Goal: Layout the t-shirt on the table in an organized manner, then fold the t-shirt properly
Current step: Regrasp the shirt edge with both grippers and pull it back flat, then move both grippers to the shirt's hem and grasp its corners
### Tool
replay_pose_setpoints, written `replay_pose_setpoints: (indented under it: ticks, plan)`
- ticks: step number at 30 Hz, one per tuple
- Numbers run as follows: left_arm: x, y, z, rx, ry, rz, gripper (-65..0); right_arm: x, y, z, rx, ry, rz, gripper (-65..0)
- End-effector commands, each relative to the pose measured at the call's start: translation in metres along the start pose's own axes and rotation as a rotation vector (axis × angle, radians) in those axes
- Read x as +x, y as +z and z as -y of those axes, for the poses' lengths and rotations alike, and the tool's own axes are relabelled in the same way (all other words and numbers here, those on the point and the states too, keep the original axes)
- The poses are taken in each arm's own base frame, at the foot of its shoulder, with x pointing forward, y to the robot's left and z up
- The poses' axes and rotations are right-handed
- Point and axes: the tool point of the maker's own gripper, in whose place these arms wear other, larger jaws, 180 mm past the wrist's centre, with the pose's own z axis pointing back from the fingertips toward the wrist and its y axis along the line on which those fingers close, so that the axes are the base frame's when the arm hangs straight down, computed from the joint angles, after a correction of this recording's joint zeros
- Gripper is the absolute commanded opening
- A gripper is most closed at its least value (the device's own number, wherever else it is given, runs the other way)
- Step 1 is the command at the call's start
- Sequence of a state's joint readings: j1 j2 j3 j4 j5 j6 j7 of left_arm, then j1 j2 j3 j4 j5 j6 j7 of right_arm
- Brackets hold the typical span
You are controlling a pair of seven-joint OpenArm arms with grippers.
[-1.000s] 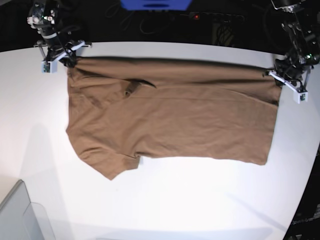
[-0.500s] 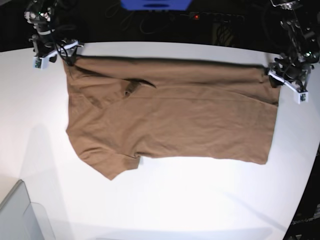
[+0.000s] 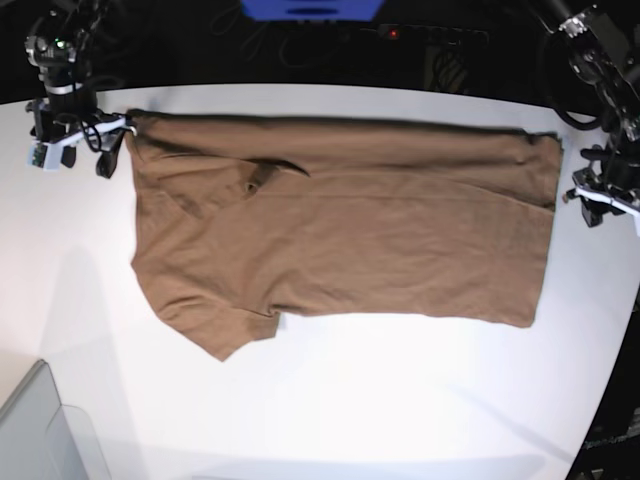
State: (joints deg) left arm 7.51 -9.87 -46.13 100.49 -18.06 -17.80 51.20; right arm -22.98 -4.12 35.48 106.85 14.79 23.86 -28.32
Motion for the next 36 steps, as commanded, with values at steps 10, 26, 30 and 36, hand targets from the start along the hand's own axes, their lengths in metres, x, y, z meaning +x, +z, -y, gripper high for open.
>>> replay_pose_setpoints:
  ticks: [10,26,30,36]
  plan:
    - [0.068,-0.014,0.022,-0.054,0.042,0.164,-36.0,0.106,-0.081,-0.077,0.229,0.210,0.185,-21.9]
    - [0.057,-0.027,0.031,-0.085,0.034,0.118,-29.0,0.120,-0.229,-0.138,0.325,0.167,0.006,-22.0]
    - [0.053,-0.030,0.031,-0.087,0.042,0.104,-29.0,0.108,-0.236,-0.137,0.332,0.136,-0.006,-22.3]
    - [0.054,-0.052,0.037,-0.113,0.104,0.077,-29.1,0.088,-0.239,-0.132,0.335,0.157,-0.027,-22.6]
